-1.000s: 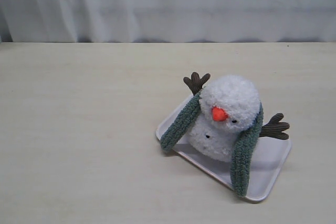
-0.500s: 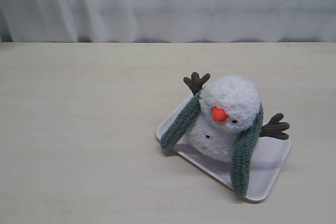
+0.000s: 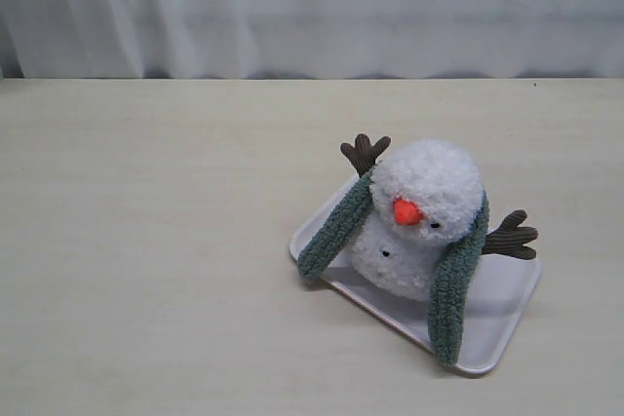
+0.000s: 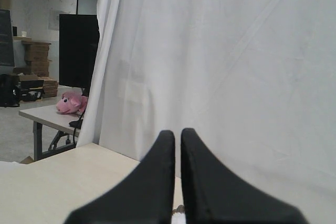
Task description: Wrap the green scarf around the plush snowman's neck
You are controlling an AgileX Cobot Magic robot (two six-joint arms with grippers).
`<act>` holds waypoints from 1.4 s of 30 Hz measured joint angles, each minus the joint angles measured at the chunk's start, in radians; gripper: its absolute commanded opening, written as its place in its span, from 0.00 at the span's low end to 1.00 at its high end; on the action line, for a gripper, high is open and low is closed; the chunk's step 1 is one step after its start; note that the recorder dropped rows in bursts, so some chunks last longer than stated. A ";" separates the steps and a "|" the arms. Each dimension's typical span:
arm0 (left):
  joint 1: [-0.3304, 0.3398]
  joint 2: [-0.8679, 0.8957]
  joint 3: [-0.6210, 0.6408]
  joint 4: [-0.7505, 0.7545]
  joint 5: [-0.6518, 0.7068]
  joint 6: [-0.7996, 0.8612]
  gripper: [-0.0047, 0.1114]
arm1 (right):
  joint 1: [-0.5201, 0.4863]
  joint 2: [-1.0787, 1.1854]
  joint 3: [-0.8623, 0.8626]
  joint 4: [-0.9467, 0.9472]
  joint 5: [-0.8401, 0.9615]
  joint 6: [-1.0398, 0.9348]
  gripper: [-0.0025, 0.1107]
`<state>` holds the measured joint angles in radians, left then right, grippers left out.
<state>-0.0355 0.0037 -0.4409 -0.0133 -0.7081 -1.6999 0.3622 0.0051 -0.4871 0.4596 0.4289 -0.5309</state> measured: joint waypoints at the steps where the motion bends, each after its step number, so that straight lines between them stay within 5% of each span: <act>1: 0.000 0.000 0.013 0.000 0.003 0.000 0.04 | 0.000 0.000 0.000 0.000 0.000 0.000 0.06; 18: 0.000 0.002 0.184 0.033 0.032 0.000 0.04 | 0.000 0.000 0.000 0.000 0.005 0.000 0.06; 27: 0.000 0.002 0.378 0.060 0.048 0.000 0.04 | 0.000 0.000 0.000 0.000 0.005 0.000 0.06; 42: 0.000 -0.002 0.437 0.087 0.448 0.000 0.04 | 0.000 0.000 0.000 0.000 0.013 0.000 0.06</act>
<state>-0.0355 0.0017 -0.0040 0.0734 -0.2598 -1.6999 0.3622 0.0051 -0.4871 0.4596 0.4424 -0.5309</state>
